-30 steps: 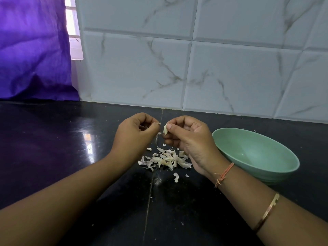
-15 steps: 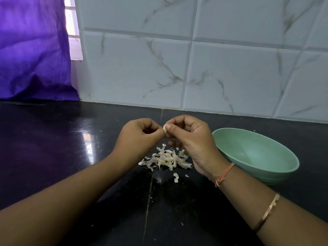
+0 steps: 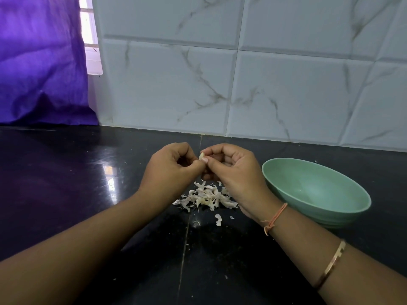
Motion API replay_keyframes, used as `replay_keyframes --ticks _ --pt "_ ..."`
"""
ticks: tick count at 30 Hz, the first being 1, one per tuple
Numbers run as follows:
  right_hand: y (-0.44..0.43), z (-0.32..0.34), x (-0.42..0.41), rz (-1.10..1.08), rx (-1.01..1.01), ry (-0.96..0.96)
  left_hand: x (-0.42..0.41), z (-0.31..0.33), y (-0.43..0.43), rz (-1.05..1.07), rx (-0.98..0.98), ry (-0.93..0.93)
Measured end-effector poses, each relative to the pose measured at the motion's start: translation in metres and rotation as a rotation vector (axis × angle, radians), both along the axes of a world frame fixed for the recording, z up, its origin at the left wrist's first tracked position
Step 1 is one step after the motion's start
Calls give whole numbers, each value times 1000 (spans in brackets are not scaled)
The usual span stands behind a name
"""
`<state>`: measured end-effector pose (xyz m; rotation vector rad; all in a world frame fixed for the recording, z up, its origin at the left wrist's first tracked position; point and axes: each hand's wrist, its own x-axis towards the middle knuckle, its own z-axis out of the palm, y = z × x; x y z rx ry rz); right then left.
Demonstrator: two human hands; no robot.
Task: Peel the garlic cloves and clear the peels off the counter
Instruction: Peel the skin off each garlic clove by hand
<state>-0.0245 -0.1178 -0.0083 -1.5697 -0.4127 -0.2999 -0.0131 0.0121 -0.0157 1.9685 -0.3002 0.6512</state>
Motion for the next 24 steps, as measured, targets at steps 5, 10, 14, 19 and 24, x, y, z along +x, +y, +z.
replay_keyframes --ticks 5,10,14,19,24 --pt "-3 0 1 9 39 56 4 1 5 49 -85 22" --pt "-6 2 2 33 135 134 6 0 8 85 -120 78" --pt "-6 2 1 43 155 146 6 1 7 51 -142 125" --pt "-7 2 1 37 140 143 3 1 5 3 -122 136" --pt "-7 1 1 60 150 172 4 -1 5 49 -39 139"
